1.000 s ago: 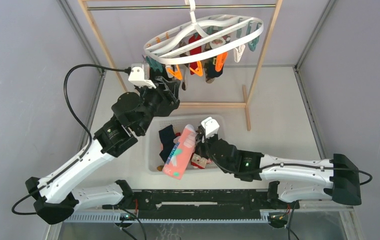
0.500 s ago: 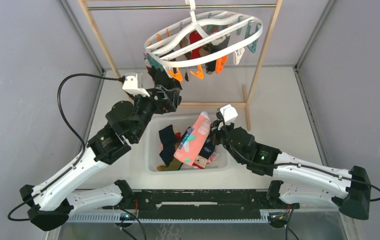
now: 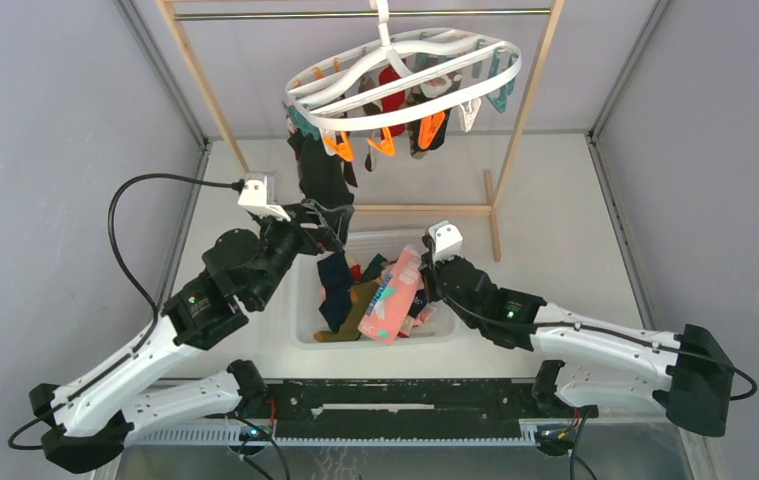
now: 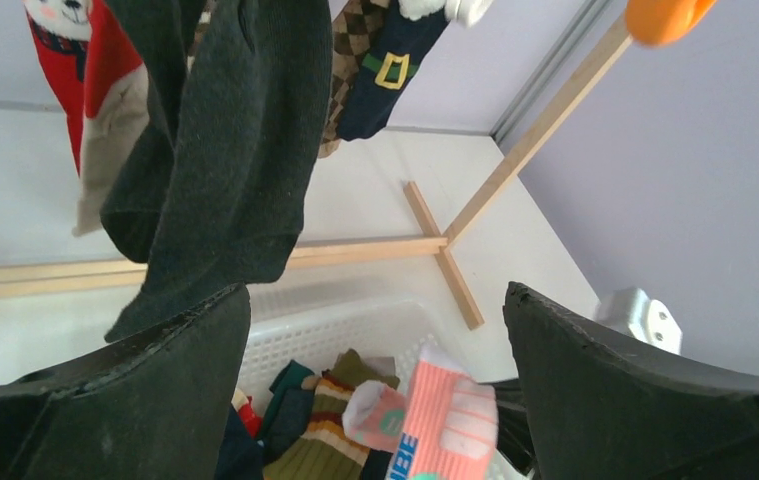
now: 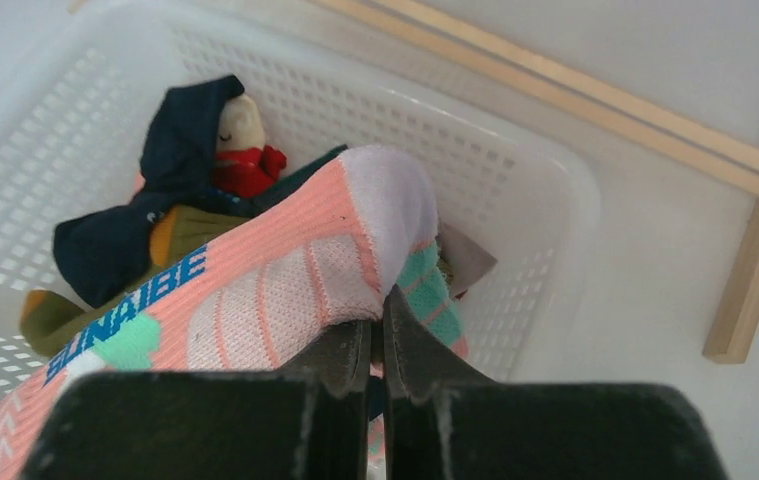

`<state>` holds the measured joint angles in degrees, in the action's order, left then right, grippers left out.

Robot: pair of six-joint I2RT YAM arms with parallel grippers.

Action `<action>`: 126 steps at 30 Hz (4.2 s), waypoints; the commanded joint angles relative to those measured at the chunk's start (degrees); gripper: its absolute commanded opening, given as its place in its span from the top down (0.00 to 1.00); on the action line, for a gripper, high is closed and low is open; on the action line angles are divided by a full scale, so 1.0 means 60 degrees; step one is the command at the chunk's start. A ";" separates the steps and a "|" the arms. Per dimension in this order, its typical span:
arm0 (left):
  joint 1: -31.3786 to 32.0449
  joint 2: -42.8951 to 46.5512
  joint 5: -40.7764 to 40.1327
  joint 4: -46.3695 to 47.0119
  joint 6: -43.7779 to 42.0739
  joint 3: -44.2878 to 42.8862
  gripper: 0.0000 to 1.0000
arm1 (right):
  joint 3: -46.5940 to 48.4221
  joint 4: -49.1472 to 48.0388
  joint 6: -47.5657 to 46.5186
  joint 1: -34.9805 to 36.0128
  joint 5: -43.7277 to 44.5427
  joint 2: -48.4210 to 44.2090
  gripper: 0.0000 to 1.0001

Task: Remove the socks clipped to the hanger
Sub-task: Place the sock in the bin, then adjust the sock on the hanger.

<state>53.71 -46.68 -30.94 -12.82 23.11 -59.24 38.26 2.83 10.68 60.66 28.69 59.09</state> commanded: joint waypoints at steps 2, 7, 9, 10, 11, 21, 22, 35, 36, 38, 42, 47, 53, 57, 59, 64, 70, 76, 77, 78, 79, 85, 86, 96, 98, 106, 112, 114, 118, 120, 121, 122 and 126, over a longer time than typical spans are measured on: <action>0.0326 0.0383 -0.0113 0.0065 0.0361 0.0537 0.00 | 0.0010 -0.0142 0.0637 -0.0348 -0.0424 0.0751 0.93; 0.0578 0.0693 -0.0294 -0.0020 0.0571 0.1176 0.00 | 0.0130 -0.0540 0.0883 -0.0835 -0.0986 0.1751 0.93; 0.0609 0.0982 -0.0415 -0.0134 0.0733 0.1553 0.00 | 0.0242 -0.0813 0.0851 -0.0880 -0.1109 0.2103 0.93; 0.0620 0.1180 -0.0510 -0.0222 0.0841 0.1788 0.00 | 0.0308 -0.0842 0.0834 -0.0889 -0.1162 0.2249 0.93; 0.0627 0.1445 -0.0576 -0.0302 0.0944 0.2030 0.00 | 0.0360 -0.0862 0.0816 -0.0896 -0.1231 0.2388 0.93; 0.0642 0.3540 -0.0994 -0.1689 0.1827 0.3478 0.00 | 0.0464 -0.0950 0.0955 -0.0883 -0.1681 0.3081 0.91; 0.0642 0.3585 -0.1016 -0.1757 0.1882 0.3554 0.00 | 0.0464 -0.0918 0.0979 -0.0882 -0.1708 0.3106 0.89; 0.0642 0.3657 -0.1040 -0.1626 0.2137 0.4012 0.00 | 0.0464 0.0504 0.0966 -0.0780 -0.2356 0.1206 0.66; 0.0646 0.3640 -0.1027 -0.1584 0.2139 0.4038 0.00 | 0.0444 0.0604 0.0997 -0.0780 -0.2420 0.1046 0.64; 0.0643 0.3595 -0.1025 -0.1525 0.2139 0.4083 0.00 | 0.0358 0.0749 0.1078 -0.0780 -0.2532 0.0707 0.61; 0.0643 0.3506 -0.1046 -0.1433 0.2124 0.4102 0.00 | 0.0127 0.0934 0.1240 -0.0793 -0.2754 0.0020 0.58; 0.0642 0.3559 -0.1084 -0.1353 0.2152 0.4193 0.00 | -0.0098 0.0911 0.1304 -0.0911 -0.3260 -0.0510 0.55; 0.0643 0.3645 -0.1139 -0.1320 0.2183 0.4249 0.00 | -0.0096 0.0385 0.1216 -0.1034 -0.3671 0.0082 0.54; 0.0663 0.3569 -0.1130 -0.1308 0.2183 0.4200 0.00 | -0.0109 -0.0283 0.1329 -0.1001 -0.3870 0.1034 0.57; 0.0666 0.3514 -0.1113 -0.1322 0.2143 0.4151 0.00 | -0.0142 -0.0761 0.1483 -0.0914 -0.3859 0.1613 0.58; 0.0657 0.3486 -0.1113 -0.1421 0.2139 0.4052 0.00 | -0.0159 -0.2046 0.1870 -0.0342 -0.4045 0.3235 0.63; 0.0708 0.3395 -0.1149 -0.1451 0.2166 0.3957 0.00 | 0.0230 -0.2903 0.2266 0.0477 -0.4284 0.4864 0.66; 0.0787 0.3340 -0.1254 -0.1458 0.2194 0.3940 0.00 | 0.0826 -0.3274 0.2181 0.1161 -0.4671 0.5749 0.66; 0.0801 0.3372 -0.1293 -0.1503 0.2197 0.3930 0.00 | 0.0916 -0.3283 0.2127 0.1243 -0.4929 0.5799 0.66; 0.0807 0.3423 -0.1333 -0.1541 0.2197 0.3927 0.00 | 0.0995 -0.3235 0.2102 0.1286 -0.4985 0.5782 0.66; 0.0811 0.3463 -0.1364 -0.1598 0.2198 0.3916 0.00 | 0.1030 -0.3141 0.2119 0.1310 -0.4986 0.5708 0.66; 0.0833 0.3704 -0.1508 -0.1930 0.2105 0.3721 0.00 | 0.0992 -0.1893 0.2004 0.1288 -0.4183 0.4242 0.58; 0.0833 0.3708 -0.1521 -0.1948 0.2078 0.3690 0.00 | 0.0992 -0.1651 0.1933 0.1286 -0.4064 0.3912 0.57; 0.0833 0.2698 -0.1808 -0.1531 0.1476 0.2668 0.00 | 0.0730 0.0157 0.1805 0.1309 -0.2624 0.0853 0.51; 0.0833 0.2394 -0.1898 -0.1132 0.1258 0.2484 0.00 | 0.0513 0.0392 0.1895 0.1281 -0.2426 0.0385 0.51; 0.0555 0.0585 -0.2099 0.0894 0.0543 0.1665 0.01 | -0.0582 0.0996 0.2399 0.1082 -0.1965 -0.1486 0.50; 0.0078 -0.0964 -0.2264 0.2799 0.0449 0.1212 0.09 | -0.1290 0.1240 0.2864 0.1115 -0.1771 -0.2579 0.50; 0.0025 -0.1504 -0.2550 0.3149 0.0326 0.0872 0.13 | -0.1418 0.1351 0.2947 0.1160 -0.1689 -0.2910 0.50; -0.0112 -0.2357 -0.3086 0.3571 0.0211 0.0394 0.16 | -0.1578 0.1535 0.3037 0.1204 -0.1590 -0.3329 0.50; -0.0236 -0.2597 -0.3403 0.3672 0.0216 0.0311 0.15 | -0.1646 0.1566 0.3075 0.1232 -0.1553 -0.3470 0.50; -0.0321 -0.2651 -0.3474 0.3738 0.0232 0.0362 0.15 | -0.1678 0.1585 0.3099 0.1252 -0.1534 -0.3545 0.50; -0.0401 -0.2663 -0.3556 0.3811 0.0275 0.0429 0.15 | -0.1712 0.1607 0.3131 0.1274 -0.1519 -0.3593 0.50; -0.0789 -0.2477 -0.3619 0.4092 0.0391 0.0921 0.15 | -0.1924 0.1574 0.3196 0.1314 -0.1497 -0.3775 0.50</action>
<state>51.05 -62.89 -49.56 6.48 25.50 -53.89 27.79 12.64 28.38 68.01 18.55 37.60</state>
